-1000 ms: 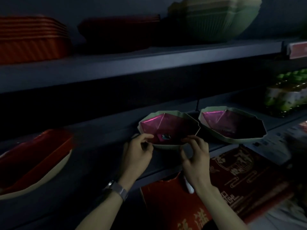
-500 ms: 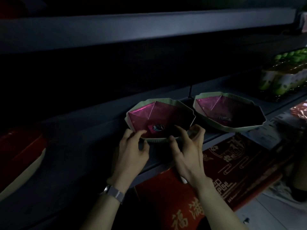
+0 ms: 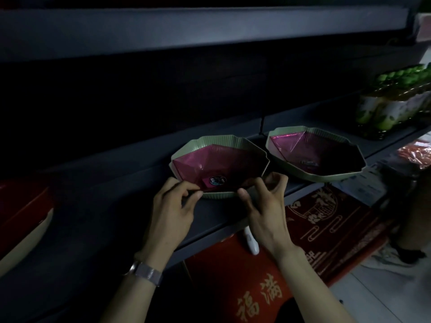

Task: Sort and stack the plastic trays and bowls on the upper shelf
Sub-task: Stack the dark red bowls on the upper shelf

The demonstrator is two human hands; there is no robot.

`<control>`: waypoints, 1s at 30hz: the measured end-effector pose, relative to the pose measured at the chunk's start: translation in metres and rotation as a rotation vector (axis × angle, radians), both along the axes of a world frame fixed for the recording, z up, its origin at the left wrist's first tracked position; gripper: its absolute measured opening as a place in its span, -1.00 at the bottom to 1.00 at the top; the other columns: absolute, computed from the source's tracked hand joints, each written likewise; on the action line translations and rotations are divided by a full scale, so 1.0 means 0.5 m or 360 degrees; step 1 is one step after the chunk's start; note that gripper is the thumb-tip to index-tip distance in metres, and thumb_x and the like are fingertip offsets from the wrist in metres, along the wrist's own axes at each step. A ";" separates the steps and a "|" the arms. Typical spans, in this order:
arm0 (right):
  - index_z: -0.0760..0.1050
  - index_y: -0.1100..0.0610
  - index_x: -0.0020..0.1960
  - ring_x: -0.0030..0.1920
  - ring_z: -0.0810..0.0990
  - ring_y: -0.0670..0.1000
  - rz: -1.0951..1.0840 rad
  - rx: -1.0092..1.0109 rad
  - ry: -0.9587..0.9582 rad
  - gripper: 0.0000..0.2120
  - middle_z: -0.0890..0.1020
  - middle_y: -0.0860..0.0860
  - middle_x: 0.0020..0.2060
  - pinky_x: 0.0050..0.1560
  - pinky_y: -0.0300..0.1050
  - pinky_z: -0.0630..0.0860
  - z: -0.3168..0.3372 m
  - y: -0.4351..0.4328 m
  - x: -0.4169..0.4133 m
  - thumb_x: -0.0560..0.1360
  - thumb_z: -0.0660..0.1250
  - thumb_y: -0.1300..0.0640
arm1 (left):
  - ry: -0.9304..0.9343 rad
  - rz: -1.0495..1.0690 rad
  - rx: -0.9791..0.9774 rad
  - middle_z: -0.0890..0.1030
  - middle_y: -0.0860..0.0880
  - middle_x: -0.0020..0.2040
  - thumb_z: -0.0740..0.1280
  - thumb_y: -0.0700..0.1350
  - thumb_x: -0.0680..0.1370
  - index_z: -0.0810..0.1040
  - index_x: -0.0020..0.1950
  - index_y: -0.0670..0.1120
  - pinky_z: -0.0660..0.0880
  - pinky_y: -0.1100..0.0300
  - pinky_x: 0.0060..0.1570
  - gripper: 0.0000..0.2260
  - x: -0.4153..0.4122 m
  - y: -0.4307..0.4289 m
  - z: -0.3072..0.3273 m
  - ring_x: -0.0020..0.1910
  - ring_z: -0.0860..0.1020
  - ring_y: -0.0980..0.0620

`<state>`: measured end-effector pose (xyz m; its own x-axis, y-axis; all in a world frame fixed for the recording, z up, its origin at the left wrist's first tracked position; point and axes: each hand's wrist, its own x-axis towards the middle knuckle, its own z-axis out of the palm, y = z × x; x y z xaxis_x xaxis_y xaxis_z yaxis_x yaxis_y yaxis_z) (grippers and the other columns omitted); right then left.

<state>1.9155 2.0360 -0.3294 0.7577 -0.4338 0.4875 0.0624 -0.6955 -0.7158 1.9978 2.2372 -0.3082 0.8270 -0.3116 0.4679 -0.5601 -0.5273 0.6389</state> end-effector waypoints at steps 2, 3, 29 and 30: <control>0.52 0.03 0.09 0.07 0.40 -0.22 -0.0024 -0.0089 -0.0055 -0.92 0.30 -0.05 0.06 -0.06 -0.42 0.41 -0.006 -0.009 0.001 0.67 0.36 0.03 | -0.0021 -0.0004 -0.0050 0.53 0.10 -0.08 0.48 -0.15 0.59 0.72 -0.02 -0.03 0.43 0.50 -0.18 -0.97 0.002 0.000 -0.003 -0.09 0.55 0.22; 0.53 0.04 0.09 0.02 0.43 -0.20 -0.0011 -0.0101 -0.0084 -0.94 0.35 -0.05 0.02 -0.07 -0.43 0.40 -0.006 -0.011 0.001 0.66 0.37 0.06 | -0.0029 0.0000 -0.0058 0.53 0.11 -0.08 0.48 -0.15 0.60 0.72 -0.02 -0.04 0.43 0.50 -0.17 -0.97 0.000 -0.001 -0.004 -0.09 0.56 0.21; 0.66 0.15 -0.02 -0.20 0.55 -0.01 0.0111 -0.0191 -0.0522 -0.92 0.58 -0.02 -0.19 -0.20 -0.33 0.43 0.140 0.000 -0.153 0.56 0.48 0.31 | 0.0279 -0.0080 -0.0564 0.63 0.46 0.11 0.47 0.25 0.48 0.60 0.18 0.34 0.61 0.25 0.16 -0.72 -0.181 0.037 0.118 0.23 0.60 0.32; 0.66 0.13 -0.01 -0.19 0.56 -0.02 0.0123 -0.0185 -0.0518 -0.92 0.59 -0.04 -0.19 -0.19 -0.32 0.44 0.144 0.003 -0.168 0.56 0.48 0.29 | 0.0381 -0.0098 -0.0632 0.65 0.36 0.17 0.49 0.25 0.44 0.61 0.18 0.35 0.58 0.24 0.20 -0.67 -0.190 0.042 0.124 0.26 0.58 0.32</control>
